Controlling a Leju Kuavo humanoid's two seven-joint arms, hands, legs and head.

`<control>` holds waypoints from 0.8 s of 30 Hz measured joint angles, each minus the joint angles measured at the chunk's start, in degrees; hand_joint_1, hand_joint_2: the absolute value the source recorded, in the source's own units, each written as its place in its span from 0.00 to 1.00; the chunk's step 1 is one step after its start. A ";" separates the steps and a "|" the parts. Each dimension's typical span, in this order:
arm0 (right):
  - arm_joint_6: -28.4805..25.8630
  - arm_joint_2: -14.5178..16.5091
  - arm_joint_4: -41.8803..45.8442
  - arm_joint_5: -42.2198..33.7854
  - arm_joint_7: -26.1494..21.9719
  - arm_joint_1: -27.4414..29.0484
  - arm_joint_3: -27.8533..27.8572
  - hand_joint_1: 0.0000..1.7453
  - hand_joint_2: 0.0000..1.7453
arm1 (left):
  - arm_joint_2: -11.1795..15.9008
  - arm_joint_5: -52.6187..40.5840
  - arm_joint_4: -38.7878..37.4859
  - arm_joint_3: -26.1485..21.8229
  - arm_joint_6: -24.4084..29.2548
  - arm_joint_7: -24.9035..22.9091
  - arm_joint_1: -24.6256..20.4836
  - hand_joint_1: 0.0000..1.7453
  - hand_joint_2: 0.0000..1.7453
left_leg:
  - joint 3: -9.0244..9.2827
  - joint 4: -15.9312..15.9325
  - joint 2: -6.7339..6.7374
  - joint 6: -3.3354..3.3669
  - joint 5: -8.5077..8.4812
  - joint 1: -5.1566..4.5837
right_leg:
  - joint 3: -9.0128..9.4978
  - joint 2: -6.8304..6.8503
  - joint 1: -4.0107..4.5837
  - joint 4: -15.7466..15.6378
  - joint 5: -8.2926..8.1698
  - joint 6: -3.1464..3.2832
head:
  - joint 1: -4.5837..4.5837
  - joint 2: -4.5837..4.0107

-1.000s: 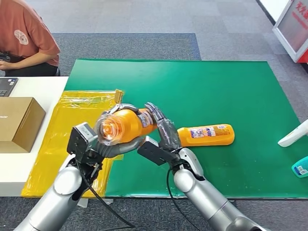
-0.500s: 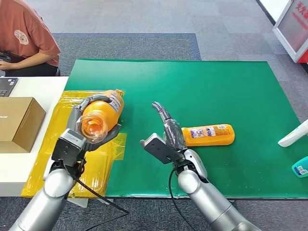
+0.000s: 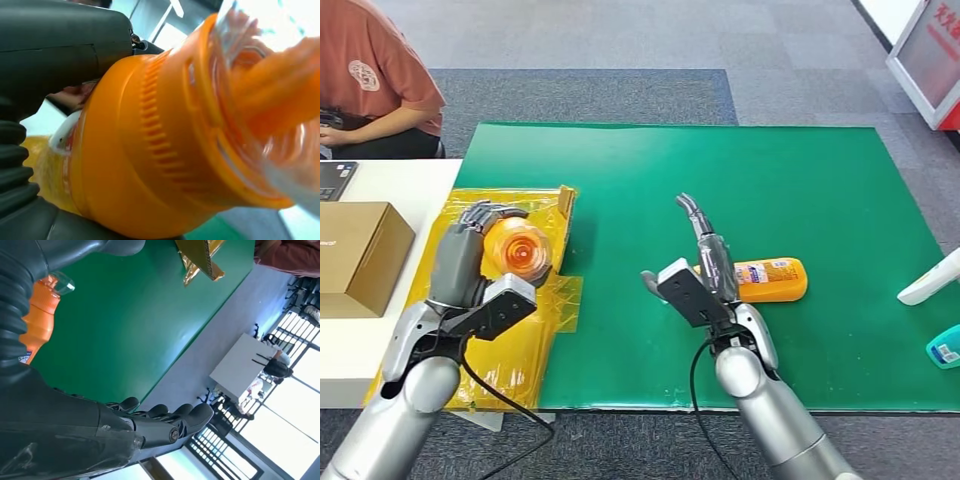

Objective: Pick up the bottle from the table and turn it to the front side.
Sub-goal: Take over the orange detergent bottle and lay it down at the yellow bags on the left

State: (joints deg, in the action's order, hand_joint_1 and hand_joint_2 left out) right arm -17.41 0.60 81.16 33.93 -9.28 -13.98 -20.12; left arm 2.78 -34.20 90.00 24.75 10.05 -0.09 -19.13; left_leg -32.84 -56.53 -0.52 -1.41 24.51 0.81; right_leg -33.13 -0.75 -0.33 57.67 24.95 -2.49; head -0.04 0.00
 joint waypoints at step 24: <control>3.21 -0.16 4.03 -0.11 -1.04 -0.33 1.51 0.00 1.00 | 2.47 -7.02 -28.08 -3.64 -7.48 -4.05 -5.69 0.00 0.00 | -0.01 0.00 0.01 -0.08 -0.08 0.00 | -0.02 -0.01 0.00 0.04 -0.08 0.09 | 0.00 0.00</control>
State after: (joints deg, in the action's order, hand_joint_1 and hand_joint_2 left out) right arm -14.20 0.44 85.19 33.82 -10.32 -14.31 -18.62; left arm 5.25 -41.22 61.92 21.11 2.57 -4.14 -24.82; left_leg -32.85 -56.53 -0.51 -1.49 24.42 0.81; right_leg -33.15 -0.76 -0.33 57.72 24.87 -2.40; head -0.04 0.00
